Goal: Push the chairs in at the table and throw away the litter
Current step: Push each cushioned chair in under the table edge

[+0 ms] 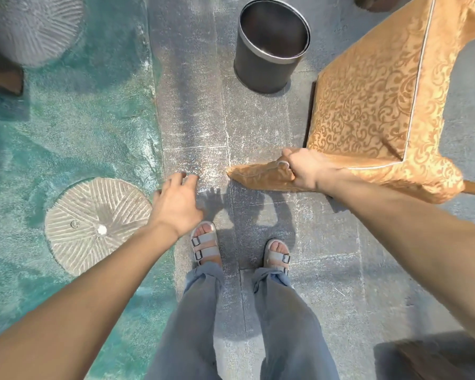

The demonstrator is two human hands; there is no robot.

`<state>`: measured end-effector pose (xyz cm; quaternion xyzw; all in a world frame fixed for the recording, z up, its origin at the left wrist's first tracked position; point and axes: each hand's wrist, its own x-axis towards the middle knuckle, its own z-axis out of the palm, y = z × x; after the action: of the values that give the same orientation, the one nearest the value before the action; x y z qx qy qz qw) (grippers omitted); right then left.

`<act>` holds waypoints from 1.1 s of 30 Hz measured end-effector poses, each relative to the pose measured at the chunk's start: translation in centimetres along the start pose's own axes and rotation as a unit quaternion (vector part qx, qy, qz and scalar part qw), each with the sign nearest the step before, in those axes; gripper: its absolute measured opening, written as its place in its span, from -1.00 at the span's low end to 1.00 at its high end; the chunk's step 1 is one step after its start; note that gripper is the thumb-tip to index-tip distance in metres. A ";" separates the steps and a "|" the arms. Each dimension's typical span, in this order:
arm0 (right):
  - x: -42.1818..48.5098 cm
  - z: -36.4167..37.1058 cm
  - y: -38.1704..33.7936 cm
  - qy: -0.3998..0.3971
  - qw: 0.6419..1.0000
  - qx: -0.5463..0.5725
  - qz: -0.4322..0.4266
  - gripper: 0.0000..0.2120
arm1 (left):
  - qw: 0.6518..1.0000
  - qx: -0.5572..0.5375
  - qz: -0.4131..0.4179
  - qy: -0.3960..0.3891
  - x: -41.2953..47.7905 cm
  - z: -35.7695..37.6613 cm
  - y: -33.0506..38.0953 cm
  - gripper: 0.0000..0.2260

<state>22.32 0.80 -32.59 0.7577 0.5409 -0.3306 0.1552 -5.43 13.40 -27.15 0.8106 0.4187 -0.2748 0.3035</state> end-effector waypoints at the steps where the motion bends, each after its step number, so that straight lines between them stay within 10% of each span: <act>1: -1.8 -0.9 1.0 -0.004 1.000 0.001 0.004 -0.64 | 1.000 0.006 0.011 -0.003 -0.3 -0.2 1.3 -0.33; 13: -23.6 -3.9 15.6 0.016 0.999 0.045 -0.016 -0.68 | 0.996 0.044 0.077 0.002 -5.8 1.9 21.1 -0.28; 22: -35.6 -6.1 34.4 0.093 0.989 0.082 -0.084 -0.61 | 0.987 0.007 0.161 -0.027 -5.5 13.6 36.7 0.22; 33: -49.2 -9.4 52.6 0.208 0.935 0.271 0.094 -0.43 | 0.915 0.132 0.351 0.148 -6.1 14.4 56.0 -0.55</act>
<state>64.33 -48.15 0.76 0.8704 0.3771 -0.2832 -0.1415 36.12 -26.23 -17.77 0.9694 0.1073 -0.0803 0.2057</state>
